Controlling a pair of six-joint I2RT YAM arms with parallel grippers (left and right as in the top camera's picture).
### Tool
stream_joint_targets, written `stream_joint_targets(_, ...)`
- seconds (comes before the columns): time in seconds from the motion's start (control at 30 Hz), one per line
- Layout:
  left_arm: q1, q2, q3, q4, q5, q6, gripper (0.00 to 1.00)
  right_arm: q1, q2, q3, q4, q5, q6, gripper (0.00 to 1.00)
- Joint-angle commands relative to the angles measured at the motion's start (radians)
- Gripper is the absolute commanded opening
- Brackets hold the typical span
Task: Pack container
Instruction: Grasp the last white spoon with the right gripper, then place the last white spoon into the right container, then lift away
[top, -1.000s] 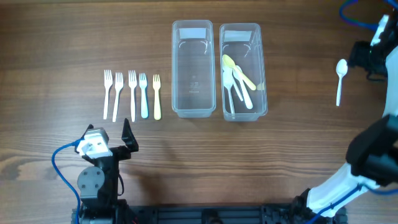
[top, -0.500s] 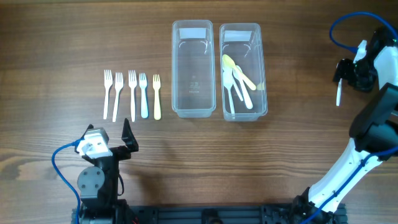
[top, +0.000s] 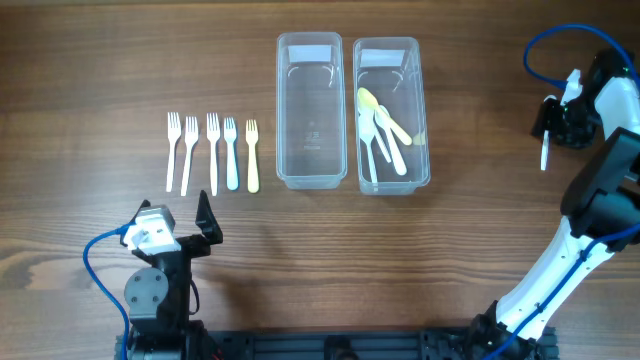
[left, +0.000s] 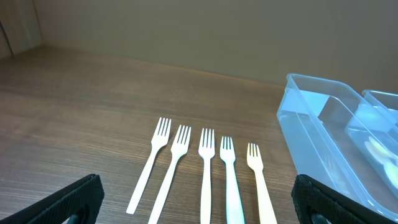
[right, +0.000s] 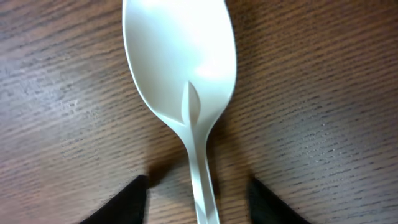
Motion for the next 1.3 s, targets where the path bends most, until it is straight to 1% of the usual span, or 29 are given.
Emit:
stream_joint_targets(0.0, 0.006, -0.007, -0.006, 0.004, 0.002, 0.019, 1.00, 0.002, 0.033, -0.004, -0.007, -0.019, -0.006, 0.24)
stream_joint_targets(0.03, 0.006, -0.007, -0.006, 0.004, 0.002, 0.019, 1.00, 0.002, 0.032, -0.004, -0.014, -0.024, -0.002, 0.13)
stream_joint_targets(0.07, 0.006, -0.007, -0.006, 0.004, 0.002, 0.019, 1.00, 0.003, 0.031, -0.003, -0.019, -0.033, 0.001, 0.06)
stream_joint_targets(0.1, 0.006, -0.007, -0.006, 0.004, 0.002, 0.019, 1.00, 0.005, 0.031, -0.003, -0.019, -0.048, 0.002, 0.04)
stream_joint_targets(0.33, 0.006, -0.007, -0.006, 0.004, 0.002, 0.019, 1.00, 0.040, -0.024, 0.006, -0.013, -0.077, 0.019, 0.05)
stream_joint_targets(0.43, 0.006, -0.007, -0.006, 0.004, 0.002, 0.019, 1.00, 0.077, -0.081, 0.019, -0.018, -0.145, 0.020, 0.04)
stream_joint_targets(0.53, 0.006, -0.007, -0.006, 0.004, 0.002, 0.019, 1.00, 0.138, -0.182, 0.024, -0.017, -0.222, 0.021, 0.05)
stream_joint_targets(0.73, 0.006, -0.007, -0.006, 0.004, 0.002, 0.019, 1.00, 0.287, -0.399, 0.024, -0.014, -0.226, 0.047, 0.05)
stream_joint_targets(0.9, 0.006, -0.007, -0.006, 0.004, 0.002, 0.019, 1.00, 0.426, -0.521, 0.024, -0.014, -0.226, 0.048, 0.06)
stream_joint_targets(1.1, 0.006, -0.007, -0.006, 0.004, 0.002, 0.019, 1.00, 0.567, -0.528, 0.011, -0.022, -0.225, 0.048, 0.06)
stream_joint_targets(1.27, 0.006, -0.007, -0.006, 0.004, 0.002, 0.019, 1.00, 0.659, -0.480, -0.042, -0.012, -0.209, 0.077, 0.06)
